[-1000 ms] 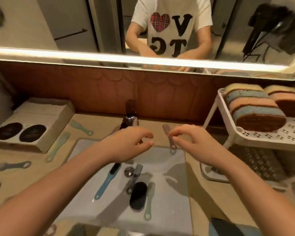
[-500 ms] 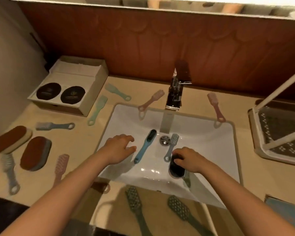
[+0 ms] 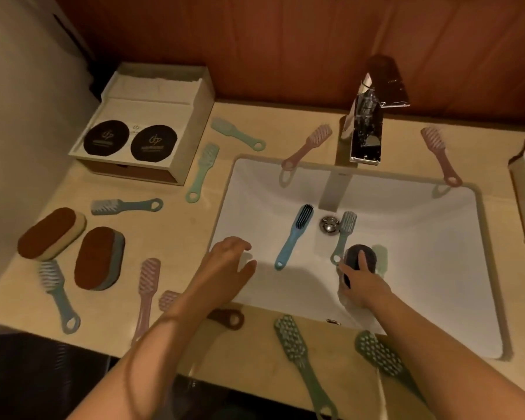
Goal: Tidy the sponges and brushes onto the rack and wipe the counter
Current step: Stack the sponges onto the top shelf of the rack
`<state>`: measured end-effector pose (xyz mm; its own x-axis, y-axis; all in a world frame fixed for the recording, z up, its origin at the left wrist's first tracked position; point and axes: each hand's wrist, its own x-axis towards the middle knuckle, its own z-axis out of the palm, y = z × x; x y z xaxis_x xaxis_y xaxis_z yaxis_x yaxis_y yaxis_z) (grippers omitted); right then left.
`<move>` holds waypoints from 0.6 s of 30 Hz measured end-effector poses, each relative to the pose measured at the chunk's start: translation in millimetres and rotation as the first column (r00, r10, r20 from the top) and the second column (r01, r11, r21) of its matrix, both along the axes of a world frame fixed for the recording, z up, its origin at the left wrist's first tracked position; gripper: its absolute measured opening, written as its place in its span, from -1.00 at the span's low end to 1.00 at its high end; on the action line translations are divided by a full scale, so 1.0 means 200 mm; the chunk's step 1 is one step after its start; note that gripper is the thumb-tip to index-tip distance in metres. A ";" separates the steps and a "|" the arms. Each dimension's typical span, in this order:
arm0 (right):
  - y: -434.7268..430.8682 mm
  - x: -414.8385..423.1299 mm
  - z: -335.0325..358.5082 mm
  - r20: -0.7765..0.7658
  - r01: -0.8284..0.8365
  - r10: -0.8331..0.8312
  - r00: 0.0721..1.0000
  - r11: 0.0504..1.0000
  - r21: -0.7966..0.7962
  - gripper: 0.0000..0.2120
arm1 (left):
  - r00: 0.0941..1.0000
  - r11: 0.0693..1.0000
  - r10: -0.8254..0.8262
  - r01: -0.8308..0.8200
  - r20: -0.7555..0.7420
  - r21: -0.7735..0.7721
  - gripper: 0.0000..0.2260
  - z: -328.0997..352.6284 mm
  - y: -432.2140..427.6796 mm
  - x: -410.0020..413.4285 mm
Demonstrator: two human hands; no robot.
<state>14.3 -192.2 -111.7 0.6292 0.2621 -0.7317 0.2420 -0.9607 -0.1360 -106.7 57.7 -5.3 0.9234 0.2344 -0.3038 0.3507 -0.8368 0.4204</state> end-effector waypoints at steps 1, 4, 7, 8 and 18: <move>0.01 -0.01 0.00 0.025 0.052 -0.053 0.998 0.998 0.037 -0.50 | 1.000 1.000 0.007 -0.007 0.006 -0.008 -0.65 0.00 0.02 -0.01; 0.04 -0.02 0.04 0.129 0.220 -0.253 0.959 0.950 0.223 -0.62 | 0.999 0.999 0.045 -0.045 0.003 -0.027 -0.66 0.02 0.10 -0.04; 0.10 -0.04 0.14 0.188 0.316 -0.442 0.877 0.827 0.466 -0.66 | 0.987 0.986 0.159 -0.158 0.019 -0.044 -0.66 0.04 0.17 -0.05; 0.13 -0.05 0.18 0.186 0.331 -0.490 0.852 0.779 0.533 -0.67 | 0.977 0.977 0.210 -0.208 0.033 -0.052 -0.64 0.06 0.19 -0.05; 0.53 -0.14 0.41 -0.380 0.629 -0.617 0.689 0.247 0.737 -0.80 | 0.797 0.766 0.604 -0.586 0.015 0.263 -0.44 0.12 0.45 -0.16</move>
<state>-14.6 -86.4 -28.7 0.8621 0.2228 -0.4551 -0.3886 -0.2855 -0.8761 -139.7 148.5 18.5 0.5536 0.8040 -0.2172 0.8318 -0.5212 0.1908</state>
